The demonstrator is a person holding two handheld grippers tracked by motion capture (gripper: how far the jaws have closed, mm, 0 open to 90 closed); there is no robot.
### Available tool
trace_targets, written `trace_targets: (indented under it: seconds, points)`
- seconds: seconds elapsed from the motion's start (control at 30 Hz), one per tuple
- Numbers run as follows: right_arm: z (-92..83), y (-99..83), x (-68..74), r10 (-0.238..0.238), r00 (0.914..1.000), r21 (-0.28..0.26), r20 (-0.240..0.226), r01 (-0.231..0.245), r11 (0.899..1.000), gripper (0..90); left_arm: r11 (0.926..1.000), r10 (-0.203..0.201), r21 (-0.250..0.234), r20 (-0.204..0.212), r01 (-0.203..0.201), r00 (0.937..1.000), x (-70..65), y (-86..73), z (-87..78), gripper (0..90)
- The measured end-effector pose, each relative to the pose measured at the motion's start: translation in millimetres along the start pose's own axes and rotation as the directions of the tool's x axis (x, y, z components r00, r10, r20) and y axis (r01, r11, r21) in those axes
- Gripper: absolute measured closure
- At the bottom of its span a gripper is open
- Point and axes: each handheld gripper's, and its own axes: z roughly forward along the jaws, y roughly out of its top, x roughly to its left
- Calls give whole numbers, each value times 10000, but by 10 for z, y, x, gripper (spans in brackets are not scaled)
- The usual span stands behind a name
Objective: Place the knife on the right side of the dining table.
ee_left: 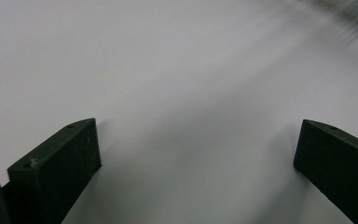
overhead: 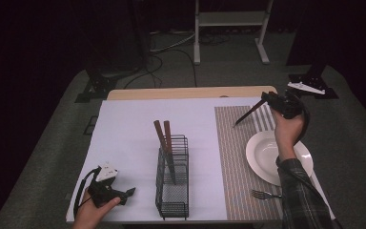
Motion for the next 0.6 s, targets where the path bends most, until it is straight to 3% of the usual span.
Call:
trace_targets:
  seconds: [0.6]
  points:
    - [-10, -82, -215, 687, 9976, 283, -84, -684, 9973, 526, 10000, -3, -2, 3, 3, 10000, 0, 0, 0, 0]
